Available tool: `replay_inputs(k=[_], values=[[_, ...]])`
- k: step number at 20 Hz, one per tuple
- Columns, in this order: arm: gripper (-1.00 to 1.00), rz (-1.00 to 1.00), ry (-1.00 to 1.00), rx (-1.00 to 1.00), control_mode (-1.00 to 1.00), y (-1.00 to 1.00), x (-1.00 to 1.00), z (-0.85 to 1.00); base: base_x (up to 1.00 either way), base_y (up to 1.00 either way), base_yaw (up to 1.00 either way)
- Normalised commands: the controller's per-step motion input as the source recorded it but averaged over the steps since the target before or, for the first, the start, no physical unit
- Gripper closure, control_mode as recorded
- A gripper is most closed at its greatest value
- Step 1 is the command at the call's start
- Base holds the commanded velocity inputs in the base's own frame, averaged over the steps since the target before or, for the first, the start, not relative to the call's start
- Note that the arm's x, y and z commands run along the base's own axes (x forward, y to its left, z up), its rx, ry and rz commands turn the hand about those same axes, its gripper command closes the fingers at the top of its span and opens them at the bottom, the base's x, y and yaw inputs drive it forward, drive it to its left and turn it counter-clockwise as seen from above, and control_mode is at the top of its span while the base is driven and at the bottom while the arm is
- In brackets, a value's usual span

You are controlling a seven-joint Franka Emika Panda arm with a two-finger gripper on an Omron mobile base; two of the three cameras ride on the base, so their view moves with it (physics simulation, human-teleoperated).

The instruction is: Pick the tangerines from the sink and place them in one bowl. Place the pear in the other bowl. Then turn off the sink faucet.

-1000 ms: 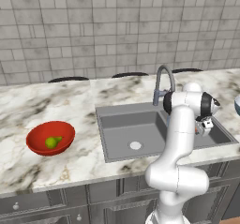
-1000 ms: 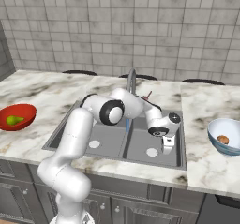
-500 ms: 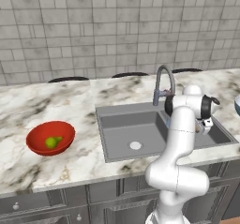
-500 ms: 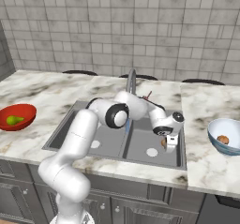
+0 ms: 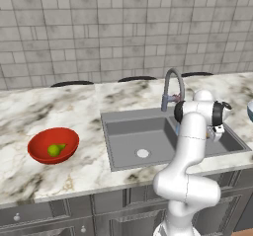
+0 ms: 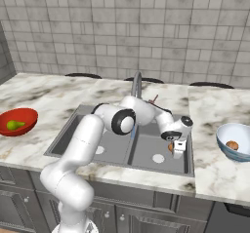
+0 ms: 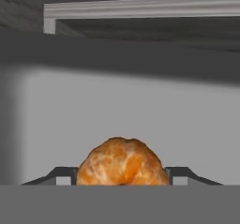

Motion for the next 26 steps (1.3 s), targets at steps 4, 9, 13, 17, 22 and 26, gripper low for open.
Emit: replay_inputs(k=[4, 9, 13, 17, 22, 26], values=[[1.0, -0.03, 0.15, 0.0, -1.0, 0.0, 0.0, -0.37, 0.0, 0.0, 0.0], [1.0, -0.02, -0.01, 0.0, -1.0, -0.02, -0.47, 0.18, 0.0, 0.0, 0.0], [1.0, 0.0, -0.2, 0.0, -1.0, 0.0, -0.92, 0.51, 0.0, 0.0, 0.0], [1.0, -0.06, -0.25, -0.08, -1.0, 0.0, -0.53, 0.74, 0.0, 0.0, 0.0], [1.0, -0.21, -0.1, -0.25, -1.0, 0.0, -0.11, 0.74, 0.0, 0.0, 0.0], [1.0, -0.3, 0.0, -0.23, -1.0, -0.05, 0.0, 0.67, 0.0, 0.0, 0.0]])
